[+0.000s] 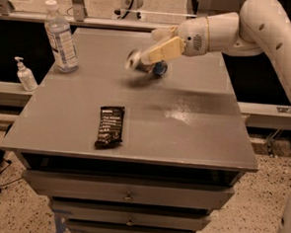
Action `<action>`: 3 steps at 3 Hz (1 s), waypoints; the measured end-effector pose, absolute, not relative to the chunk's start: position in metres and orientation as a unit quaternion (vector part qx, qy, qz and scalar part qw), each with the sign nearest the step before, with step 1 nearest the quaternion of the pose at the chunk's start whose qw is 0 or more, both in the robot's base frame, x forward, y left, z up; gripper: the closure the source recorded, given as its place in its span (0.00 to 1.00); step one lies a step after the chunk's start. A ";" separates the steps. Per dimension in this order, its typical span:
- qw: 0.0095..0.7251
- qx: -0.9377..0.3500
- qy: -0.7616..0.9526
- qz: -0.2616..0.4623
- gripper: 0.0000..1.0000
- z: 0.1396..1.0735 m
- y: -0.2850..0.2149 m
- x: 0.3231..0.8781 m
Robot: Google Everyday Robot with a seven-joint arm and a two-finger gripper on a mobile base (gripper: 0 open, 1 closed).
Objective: Knock redbull can over
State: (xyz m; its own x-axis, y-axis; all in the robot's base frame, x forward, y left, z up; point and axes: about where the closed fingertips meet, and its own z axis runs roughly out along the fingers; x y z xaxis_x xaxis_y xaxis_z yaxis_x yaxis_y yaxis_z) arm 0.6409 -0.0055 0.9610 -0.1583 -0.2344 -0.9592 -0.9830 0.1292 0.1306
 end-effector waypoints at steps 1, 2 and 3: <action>0.415 -0.483 0.626 0.450 0.00 0.965 -0.014 0.624; 0.436 -0.475 0.643 0.413 0.00 0.963 -0.045 0.621; 0.479 -0.471 0.657 0.342 0.00 0.969 -0.108 0.626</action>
Offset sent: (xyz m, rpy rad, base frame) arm -0.0216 -0.0994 0.0028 -0.0831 -0.0841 -0.2075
